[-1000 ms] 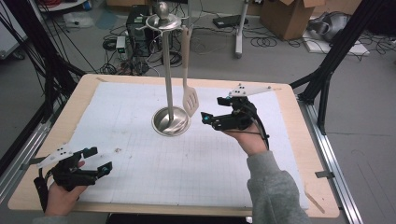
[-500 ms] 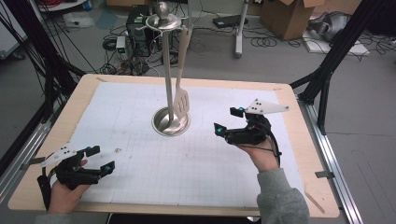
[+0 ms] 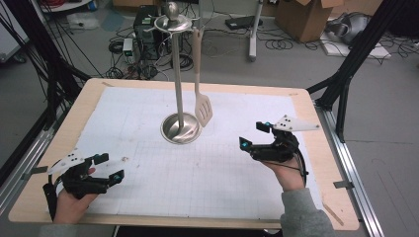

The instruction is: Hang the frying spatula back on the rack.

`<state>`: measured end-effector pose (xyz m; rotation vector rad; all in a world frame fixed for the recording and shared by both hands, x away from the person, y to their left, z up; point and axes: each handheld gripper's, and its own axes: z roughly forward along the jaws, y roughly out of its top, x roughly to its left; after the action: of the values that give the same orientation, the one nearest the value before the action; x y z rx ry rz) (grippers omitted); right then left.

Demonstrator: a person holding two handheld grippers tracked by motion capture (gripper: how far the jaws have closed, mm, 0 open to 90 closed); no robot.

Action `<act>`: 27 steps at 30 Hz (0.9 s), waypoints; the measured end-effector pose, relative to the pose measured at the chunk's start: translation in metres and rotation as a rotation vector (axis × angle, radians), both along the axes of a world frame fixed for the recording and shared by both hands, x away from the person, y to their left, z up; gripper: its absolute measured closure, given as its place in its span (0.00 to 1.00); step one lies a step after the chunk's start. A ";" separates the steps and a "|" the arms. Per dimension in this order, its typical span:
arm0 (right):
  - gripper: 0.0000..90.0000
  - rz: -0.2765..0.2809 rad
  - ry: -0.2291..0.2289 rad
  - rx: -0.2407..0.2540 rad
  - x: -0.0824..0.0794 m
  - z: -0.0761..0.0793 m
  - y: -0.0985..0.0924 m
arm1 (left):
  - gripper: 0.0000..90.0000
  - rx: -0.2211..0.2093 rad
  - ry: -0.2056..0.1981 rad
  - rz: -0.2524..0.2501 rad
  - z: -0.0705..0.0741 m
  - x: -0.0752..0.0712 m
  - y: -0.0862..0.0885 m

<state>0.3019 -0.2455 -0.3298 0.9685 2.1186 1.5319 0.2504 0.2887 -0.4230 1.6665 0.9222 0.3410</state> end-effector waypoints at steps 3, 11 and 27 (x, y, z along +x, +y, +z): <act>0.16 -0.012 -0.001 -0.012 -0.004 -0.003 -0.004 | 0.03 0.000 0.001 -0.003 0.000 0.001 -0.001; 0.16 -0.023 -0.060 -0.011 -0.017 -0.007 -0.010 | 0.03 0.003 -0.002 0.003 0.000 0.002 0.000; 0.16 -0.074 -0.051 0.013 -0.035 -0.048 -0.040 | 0.03 0.010 -0.003 0.008 0.000 0.002 0.000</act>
<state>0.2667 -0.2851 -0.3780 0.9905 2.0182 1.5195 0.2528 0.2891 -0.4233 1.6715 0.9263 0.3537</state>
